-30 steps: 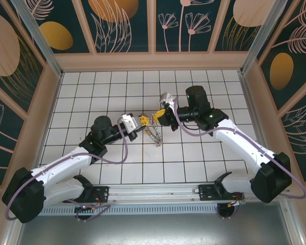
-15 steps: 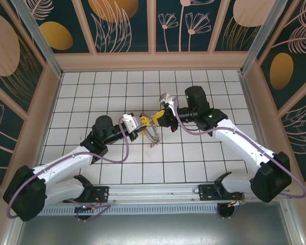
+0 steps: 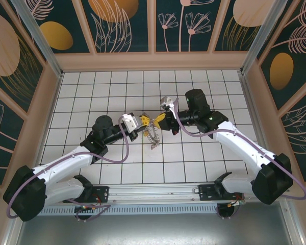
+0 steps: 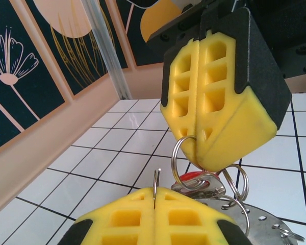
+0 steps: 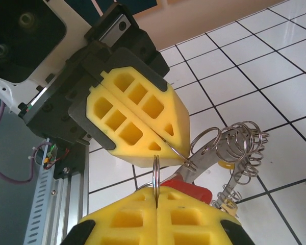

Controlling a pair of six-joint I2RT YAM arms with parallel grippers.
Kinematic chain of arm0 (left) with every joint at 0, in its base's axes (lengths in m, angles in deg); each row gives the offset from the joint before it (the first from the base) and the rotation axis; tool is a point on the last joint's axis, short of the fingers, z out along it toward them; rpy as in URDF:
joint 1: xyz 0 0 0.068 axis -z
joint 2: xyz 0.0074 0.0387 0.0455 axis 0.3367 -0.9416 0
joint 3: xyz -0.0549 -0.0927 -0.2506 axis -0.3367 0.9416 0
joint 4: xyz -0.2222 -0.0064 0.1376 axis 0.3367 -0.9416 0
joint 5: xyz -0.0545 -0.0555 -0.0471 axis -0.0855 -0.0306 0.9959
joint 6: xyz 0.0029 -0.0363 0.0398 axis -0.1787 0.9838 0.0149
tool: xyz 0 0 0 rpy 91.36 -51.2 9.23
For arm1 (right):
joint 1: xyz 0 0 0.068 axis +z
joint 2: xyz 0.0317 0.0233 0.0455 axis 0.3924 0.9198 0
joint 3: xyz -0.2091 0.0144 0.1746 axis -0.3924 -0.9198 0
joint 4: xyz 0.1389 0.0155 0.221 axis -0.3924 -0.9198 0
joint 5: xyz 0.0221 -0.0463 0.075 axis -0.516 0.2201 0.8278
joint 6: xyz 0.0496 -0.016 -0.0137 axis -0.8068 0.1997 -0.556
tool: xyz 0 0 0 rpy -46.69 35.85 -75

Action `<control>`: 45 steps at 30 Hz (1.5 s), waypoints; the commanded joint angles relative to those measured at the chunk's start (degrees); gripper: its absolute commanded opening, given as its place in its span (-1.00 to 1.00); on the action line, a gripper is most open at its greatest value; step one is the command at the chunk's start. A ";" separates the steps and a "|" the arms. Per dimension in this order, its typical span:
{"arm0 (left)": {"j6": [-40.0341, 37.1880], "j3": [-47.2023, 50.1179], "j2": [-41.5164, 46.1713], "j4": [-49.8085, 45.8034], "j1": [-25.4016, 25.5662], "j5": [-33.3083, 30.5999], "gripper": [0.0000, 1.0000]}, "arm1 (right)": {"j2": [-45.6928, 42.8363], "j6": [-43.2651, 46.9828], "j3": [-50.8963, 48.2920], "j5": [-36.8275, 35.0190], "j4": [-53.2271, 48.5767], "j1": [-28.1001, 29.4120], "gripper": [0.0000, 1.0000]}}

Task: Put the keys on the keyring

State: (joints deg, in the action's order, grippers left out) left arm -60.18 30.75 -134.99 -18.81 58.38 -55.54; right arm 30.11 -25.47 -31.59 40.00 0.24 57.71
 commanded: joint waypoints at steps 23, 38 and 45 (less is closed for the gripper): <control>0.72 -0.81 -0.60 11.15 0.27 4.15 -1.00 | 0.21 -8.90 2.74 8.88 0.98 -4.44 -1.00; 2.33 -2.15 -2.19 11.31 0.29 4.05 -1.00 | -1.53 -7.16 2.71 10.06 1.95 -3.76 -1.00; 2.25 -1.89 -1.80 10.81 0.24 3.53 -1.00 | -2.57 -6.86 2.22 9.20 1.78 -3.85 -1.00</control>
State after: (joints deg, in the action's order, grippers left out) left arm -58.65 30.70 -137.02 -11.53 58.38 -52.39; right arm 29.84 -33.95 -30.08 47.35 0.72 53.43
